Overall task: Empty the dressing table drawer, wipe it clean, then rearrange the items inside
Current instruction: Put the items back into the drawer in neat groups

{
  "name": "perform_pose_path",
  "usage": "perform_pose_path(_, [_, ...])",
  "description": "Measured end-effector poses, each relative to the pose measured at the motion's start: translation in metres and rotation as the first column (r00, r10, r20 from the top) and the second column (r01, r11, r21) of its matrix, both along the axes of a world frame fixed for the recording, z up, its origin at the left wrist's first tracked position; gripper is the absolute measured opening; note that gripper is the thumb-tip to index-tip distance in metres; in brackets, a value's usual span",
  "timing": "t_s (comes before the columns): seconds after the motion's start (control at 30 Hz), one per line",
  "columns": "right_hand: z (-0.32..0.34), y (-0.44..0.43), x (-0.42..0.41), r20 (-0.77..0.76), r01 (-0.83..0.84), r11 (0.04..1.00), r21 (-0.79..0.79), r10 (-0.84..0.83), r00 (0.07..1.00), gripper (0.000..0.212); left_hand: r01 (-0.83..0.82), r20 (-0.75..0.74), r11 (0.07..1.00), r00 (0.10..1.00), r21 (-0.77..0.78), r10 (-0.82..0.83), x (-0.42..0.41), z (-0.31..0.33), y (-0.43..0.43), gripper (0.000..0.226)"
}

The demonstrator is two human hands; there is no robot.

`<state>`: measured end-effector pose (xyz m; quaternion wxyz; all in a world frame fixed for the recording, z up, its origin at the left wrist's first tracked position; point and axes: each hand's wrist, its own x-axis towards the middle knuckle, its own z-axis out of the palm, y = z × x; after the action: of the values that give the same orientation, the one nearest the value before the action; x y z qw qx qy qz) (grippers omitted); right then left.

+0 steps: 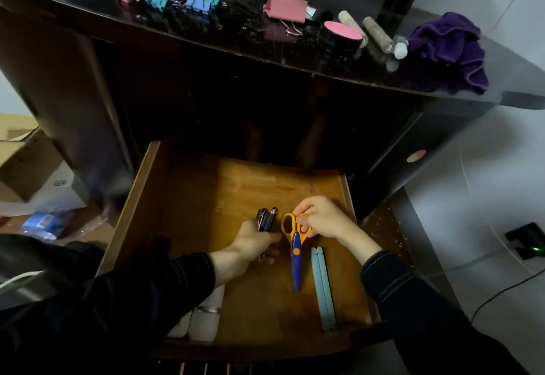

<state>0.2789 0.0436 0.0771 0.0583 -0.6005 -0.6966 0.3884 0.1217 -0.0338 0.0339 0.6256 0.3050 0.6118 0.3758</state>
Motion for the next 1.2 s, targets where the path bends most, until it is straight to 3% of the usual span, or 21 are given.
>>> perform_pose_path(0.17, [-0.018,0.020,-0.005,0.136,-0.033,0.995,-0.096,0.046,0.990,0.017,-0.039,0.046,0.996,0.998,-0.081,0.043,-0.005,-0.004,0.005,0.012])
perform_pose_path(0.33, [-0.031,0.031,-0.010,0.361,-0.147,0.988,-0.052,0.156,0.919,0.025,0.010,0.041,0.994,0.999,-0.112,-0.005,-0.003,-0.008,0.005,0.011])
perform_pose_path(0.53, [-0.035,0.029,-0.010,0.504,-0.238,0.971,0.004,0.204,0.839,0.023,0.062,0.071,0.986,0.996,-0.158,-0.052,-0.001,-0.014,0.004,0.021])
perform_pose_path(0.73, [-0.040,0.021,-0.007,0.530,-0.255,0.964,0.078,0.176,0.829,0.027,0.046,0.087,0.987,0.996,-0.151,-0.033,-0.002,-0.015,0.005,0.015])
perform_pose_path(0.9, [-0.043,0.009,-0.004,0.536,-0.303,0.925,0.229,0.140,0.833,0.031,0.041,0.093,0.988,0.995,-0.149,-0.027,-0.003,-0.015,0.005,0.016])
perform_pose_path(1.03, [-0.041,0.001,-0.006,0.620,-0.354,0.928,0.115,0.211,0.756,0.049,0.024,0.087,0.988,0.996,-0.150,-0.011,-0.004,-0.015,0.006,0.019])
perform_pose_path(1.2, [-0.037,0.001,-0.001,0.578,-0.341,0.935,0.095,0.228,0.784,0.055,0.012,0.090,0.987,0.996,-0.159,0.002,-0.003,-0.013,0.006,0.024])
